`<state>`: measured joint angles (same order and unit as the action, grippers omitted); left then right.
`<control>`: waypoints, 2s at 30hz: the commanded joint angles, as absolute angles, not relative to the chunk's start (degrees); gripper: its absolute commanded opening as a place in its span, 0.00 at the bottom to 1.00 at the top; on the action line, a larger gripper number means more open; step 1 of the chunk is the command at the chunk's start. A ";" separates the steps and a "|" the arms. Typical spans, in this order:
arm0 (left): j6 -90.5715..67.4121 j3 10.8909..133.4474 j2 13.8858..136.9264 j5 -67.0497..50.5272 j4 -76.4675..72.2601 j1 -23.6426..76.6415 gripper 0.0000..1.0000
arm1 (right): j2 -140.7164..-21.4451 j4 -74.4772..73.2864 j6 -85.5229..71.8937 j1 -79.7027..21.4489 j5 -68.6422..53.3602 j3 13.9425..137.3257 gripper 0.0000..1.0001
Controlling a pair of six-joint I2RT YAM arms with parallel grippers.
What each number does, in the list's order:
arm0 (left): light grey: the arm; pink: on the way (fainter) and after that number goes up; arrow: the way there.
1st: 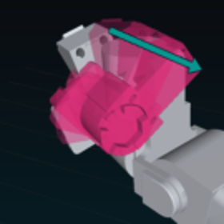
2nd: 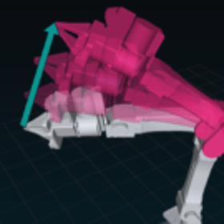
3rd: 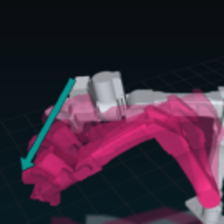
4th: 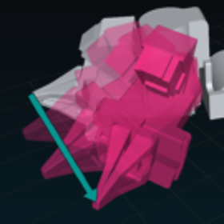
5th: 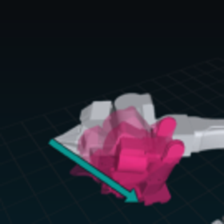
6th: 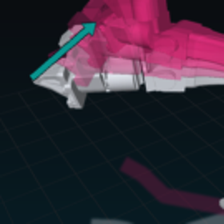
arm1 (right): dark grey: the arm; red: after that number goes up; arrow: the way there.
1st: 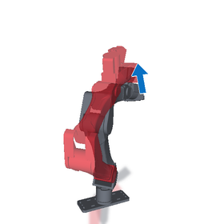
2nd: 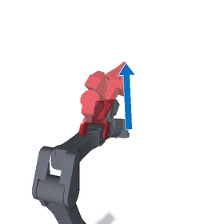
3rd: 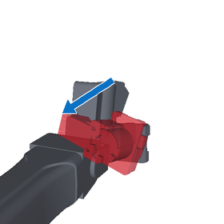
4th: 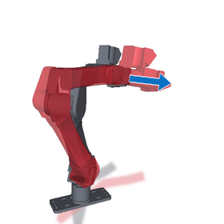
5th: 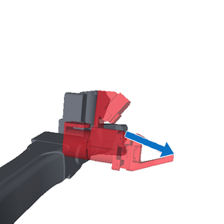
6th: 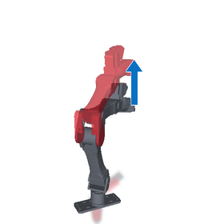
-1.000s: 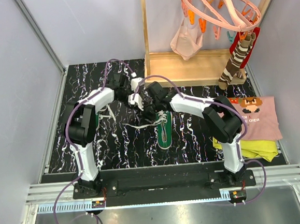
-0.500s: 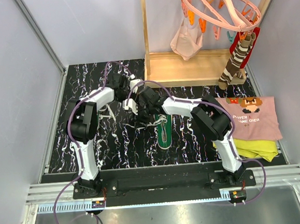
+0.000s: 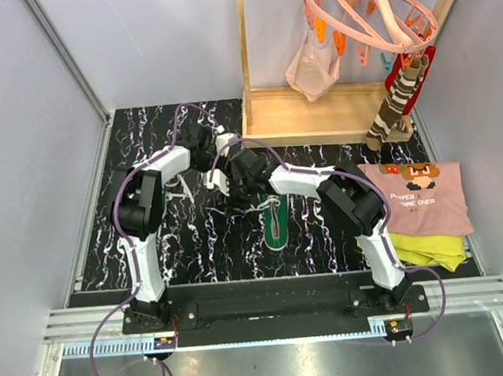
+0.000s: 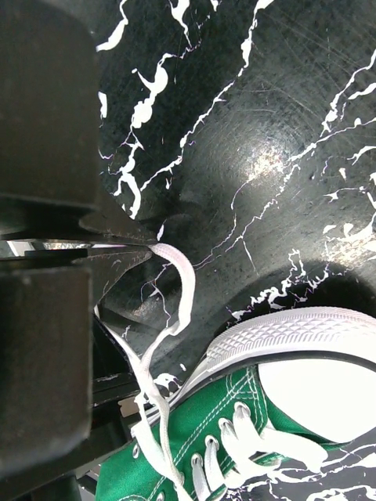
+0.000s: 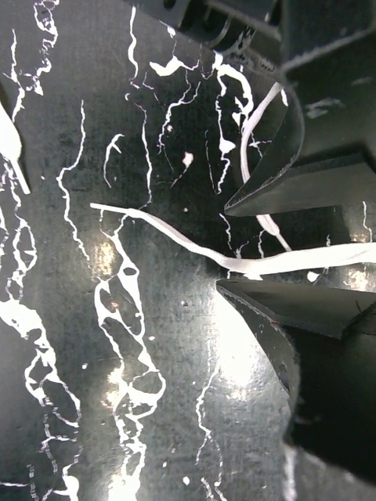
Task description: Tie the shoes
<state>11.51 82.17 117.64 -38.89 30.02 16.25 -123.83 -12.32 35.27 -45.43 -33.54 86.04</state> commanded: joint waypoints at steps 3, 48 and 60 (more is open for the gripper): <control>10.46 84.55 118.48 -41.83 29.44 16.26 0.00 | -124.80 -15.82 41.30 -46.67 -30.41 88.07 0.47; 20.91 55.47 87.55 -39.91 35.33 22.23 0.00 | -76.83 -22.14 12.31 -35.60 -24.17 55.38 0.00; 26.62 51.42 86.39 -30.15 36.91 24.79 0.00 | -74.36 -23.91 8.35 -34.10 -27.77 51.33 0.00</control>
